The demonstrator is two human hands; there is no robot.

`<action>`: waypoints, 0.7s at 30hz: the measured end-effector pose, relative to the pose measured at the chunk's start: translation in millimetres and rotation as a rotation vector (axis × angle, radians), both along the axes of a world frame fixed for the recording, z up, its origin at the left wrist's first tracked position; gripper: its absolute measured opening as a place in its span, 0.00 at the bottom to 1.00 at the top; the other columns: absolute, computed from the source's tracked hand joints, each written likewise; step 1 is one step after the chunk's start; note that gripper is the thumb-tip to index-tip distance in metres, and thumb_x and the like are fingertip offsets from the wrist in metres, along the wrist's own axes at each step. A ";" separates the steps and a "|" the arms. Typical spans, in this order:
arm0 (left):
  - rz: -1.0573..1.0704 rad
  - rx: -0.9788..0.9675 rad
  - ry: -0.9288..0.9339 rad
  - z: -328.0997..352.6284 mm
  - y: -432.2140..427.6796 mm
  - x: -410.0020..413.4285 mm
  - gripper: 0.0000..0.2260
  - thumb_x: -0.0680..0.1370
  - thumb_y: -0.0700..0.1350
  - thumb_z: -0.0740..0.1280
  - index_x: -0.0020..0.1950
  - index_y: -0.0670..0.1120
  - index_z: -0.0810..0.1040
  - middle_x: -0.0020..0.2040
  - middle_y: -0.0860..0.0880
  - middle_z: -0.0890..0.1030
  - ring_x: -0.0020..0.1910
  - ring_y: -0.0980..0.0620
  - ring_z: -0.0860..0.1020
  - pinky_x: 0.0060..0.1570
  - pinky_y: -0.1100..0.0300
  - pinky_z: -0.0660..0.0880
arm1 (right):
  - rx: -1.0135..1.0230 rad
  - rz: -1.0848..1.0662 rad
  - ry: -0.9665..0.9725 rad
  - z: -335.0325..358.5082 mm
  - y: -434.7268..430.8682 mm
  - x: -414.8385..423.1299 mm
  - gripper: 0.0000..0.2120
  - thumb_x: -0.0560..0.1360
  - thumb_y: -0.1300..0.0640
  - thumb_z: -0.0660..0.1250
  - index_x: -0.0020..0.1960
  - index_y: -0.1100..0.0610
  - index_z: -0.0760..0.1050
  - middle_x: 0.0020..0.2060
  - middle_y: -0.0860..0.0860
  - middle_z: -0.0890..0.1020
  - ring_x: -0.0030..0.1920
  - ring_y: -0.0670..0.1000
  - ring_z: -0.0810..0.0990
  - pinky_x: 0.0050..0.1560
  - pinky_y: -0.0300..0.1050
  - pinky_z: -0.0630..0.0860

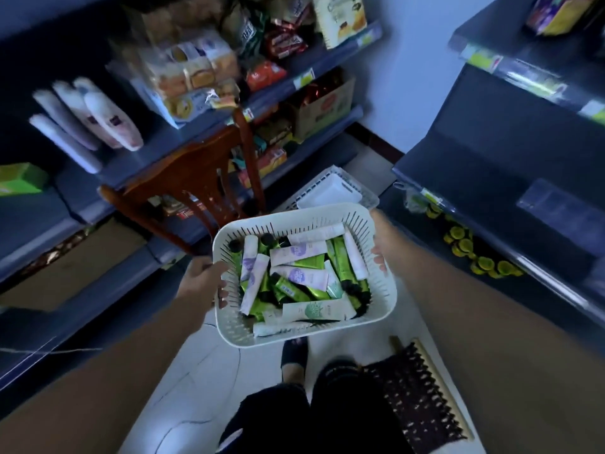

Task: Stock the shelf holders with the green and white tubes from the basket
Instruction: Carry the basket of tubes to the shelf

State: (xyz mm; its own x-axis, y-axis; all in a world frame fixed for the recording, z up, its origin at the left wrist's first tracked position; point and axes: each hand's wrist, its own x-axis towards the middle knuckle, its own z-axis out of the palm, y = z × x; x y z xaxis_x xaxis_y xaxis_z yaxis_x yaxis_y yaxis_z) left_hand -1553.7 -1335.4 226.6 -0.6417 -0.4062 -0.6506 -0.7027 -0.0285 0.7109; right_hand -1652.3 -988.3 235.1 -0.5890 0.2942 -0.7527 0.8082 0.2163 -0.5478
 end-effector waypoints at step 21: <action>0.116 0.182 -0.127 -27.1 177.4 -210.6 0.07 0.78 0.46 0.68 0.51 0.43 0.75 0.32 0.39 0.73 0.29 0.45 0.73 0.38 0.47 0.73 | -0.005 0.198 0.002 -14.0 178.5 -241.2 0.31 0.67 0.29 0.62 0.49 0.56 0.77 0.45 0.54 0.80 0.41 0.55 0.79 0.45 0.50 0.74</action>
State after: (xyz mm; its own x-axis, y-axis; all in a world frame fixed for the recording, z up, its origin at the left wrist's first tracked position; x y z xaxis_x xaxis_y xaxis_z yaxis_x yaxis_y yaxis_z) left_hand -1764.3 -1158.0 199.6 -0.5059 -0.3410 -0.7923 -0.7708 -0.2337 0.5927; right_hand -1893.5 -809.9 221.1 -0.6368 0.1684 -0.7524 0.7487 0.3682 -0.5513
